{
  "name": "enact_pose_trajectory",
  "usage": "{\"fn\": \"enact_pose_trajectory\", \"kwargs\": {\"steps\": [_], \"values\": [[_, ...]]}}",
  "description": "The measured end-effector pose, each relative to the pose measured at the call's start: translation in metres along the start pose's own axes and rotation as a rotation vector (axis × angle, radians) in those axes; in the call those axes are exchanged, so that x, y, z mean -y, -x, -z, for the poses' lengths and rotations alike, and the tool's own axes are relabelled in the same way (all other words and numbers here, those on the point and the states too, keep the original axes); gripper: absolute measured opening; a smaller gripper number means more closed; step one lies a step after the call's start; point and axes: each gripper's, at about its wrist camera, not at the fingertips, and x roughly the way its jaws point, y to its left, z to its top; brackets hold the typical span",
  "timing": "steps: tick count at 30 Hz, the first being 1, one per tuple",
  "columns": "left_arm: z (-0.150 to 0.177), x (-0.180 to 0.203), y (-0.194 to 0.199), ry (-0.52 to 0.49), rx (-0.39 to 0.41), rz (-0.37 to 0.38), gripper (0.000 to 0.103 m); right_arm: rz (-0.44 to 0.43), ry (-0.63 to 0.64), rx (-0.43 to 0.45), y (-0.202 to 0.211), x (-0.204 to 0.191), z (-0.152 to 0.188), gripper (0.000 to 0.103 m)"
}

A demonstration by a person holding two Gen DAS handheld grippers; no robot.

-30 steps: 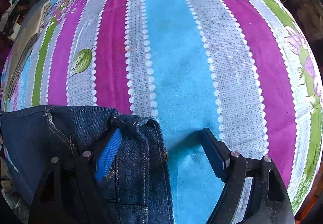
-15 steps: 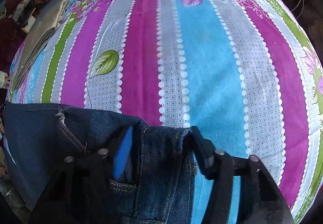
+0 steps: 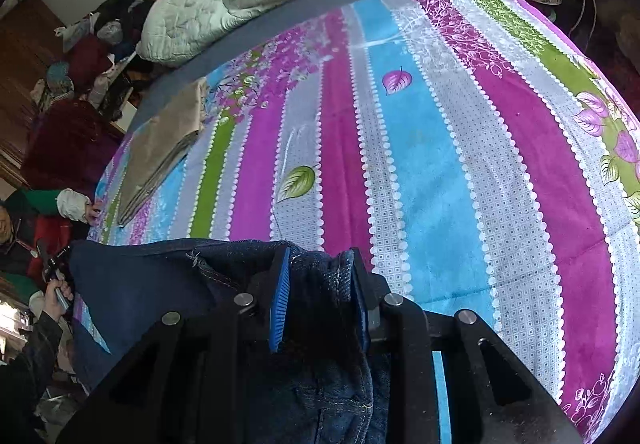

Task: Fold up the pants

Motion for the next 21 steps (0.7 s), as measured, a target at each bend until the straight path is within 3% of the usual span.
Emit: {"fn": "enact_pose_trajectory", "kwargs": {"steps": [5, 11, 17, 21], "values": [[-0.003, -0.001, 0.037, 0.047, 0.094, 0.031, 0.012, -0.044, 0.044, 0.043, 0.027, -0.023, 0.02, 0.031], [0.008, -0.008, 0.107, 0.091, 0.198, 0.058, 0.012, -0.121, 0.107, 0.102, 0.096, -0.034, 0.059, 0.031], [0.053, -0.037, 0.219, 0.18, 0.33, 0.092, 0.012, -0.178, 0.169, 0.096, 0.188, -0.048, 0.154, 0.031], [0.117, -0.06, 0.282, 0.237, 0.379, 0.092, 0.012, -0.193, 0.149, 0.046, 0.22, -0.036, 0.242, 0.031]]}}
